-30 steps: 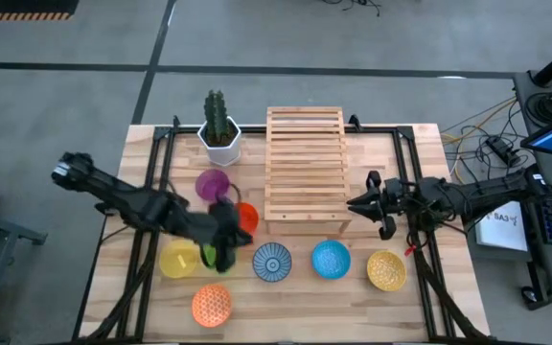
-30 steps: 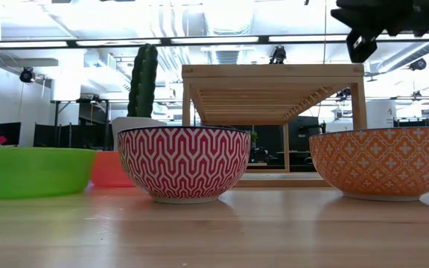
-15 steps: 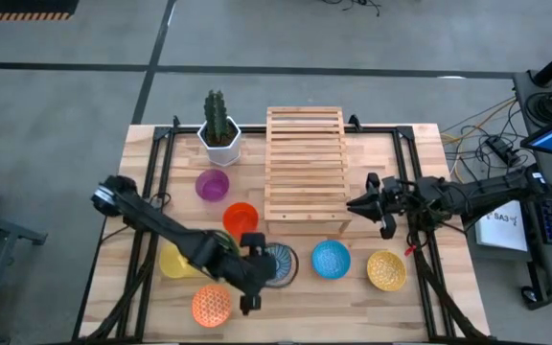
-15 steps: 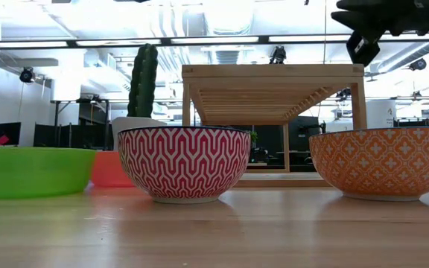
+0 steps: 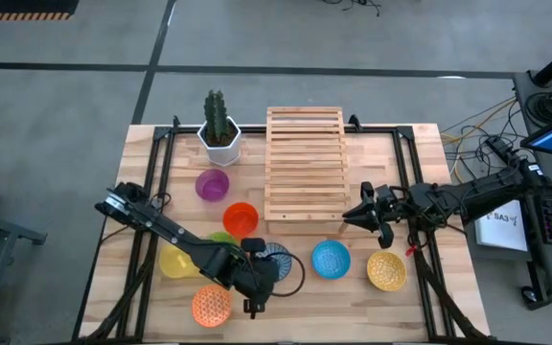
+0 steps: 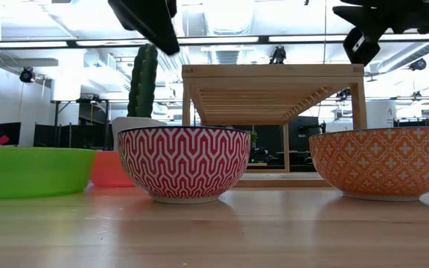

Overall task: Place and stack bowls onto a shelf
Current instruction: Put the blue patterned bowl on the shelf

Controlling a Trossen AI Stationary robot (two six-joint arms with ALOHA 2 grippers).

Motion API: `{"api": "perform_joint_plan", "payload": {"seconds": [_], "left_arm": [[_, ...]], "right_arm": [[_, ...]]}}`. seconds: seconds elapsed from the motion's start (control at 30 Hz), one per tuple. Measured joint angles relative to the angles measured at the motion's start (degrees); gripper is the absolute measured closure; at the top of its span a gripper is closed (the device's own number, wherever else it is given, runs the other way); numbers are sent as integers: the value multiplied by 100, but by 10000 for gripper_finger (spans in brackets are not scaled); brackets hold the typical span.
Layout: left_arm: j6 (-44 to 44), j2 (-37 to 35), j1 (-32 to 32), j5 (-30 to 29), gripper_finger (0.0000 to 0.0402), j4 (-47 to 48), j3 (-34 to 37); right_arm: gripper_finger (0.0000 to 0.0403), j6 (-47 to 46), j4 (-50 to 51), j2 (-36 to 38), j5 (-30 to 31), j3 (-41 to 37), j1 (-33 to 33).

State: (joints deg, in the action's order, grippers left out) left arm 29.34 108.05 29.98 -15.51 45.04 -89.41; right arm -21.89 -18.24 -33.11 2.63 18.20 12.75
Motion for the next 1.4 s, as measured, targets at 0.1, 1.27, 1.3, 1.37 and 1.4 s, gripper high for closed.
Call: {"api": "perform_joint_plan", "payload": {"seconds": [0.1, 1.27, 1.3, 1.37, 1.4], "left_arm": [[5, 129, 3, 0, 247, -10, 0], [-37, 752, 26, 218, 269, -1823, 1055], [-36, 752, 26, 245, 276, -1823, 1077], [-36, 752, 28, 256, 293, -1823, 1113], [-35, 752, 28, 262, 304, -1816, 1119]], "right_arm": [[339, 32, 11, 1, 2, 0, 0], [339, 242, 7, 1, 7, 0, 0], [339, 250, 9, 1, 14, 0, 0], [339, 260, 8, 1, 31, 0, 0], [339, 260, 9, 1, 41, 0, 0]]}}
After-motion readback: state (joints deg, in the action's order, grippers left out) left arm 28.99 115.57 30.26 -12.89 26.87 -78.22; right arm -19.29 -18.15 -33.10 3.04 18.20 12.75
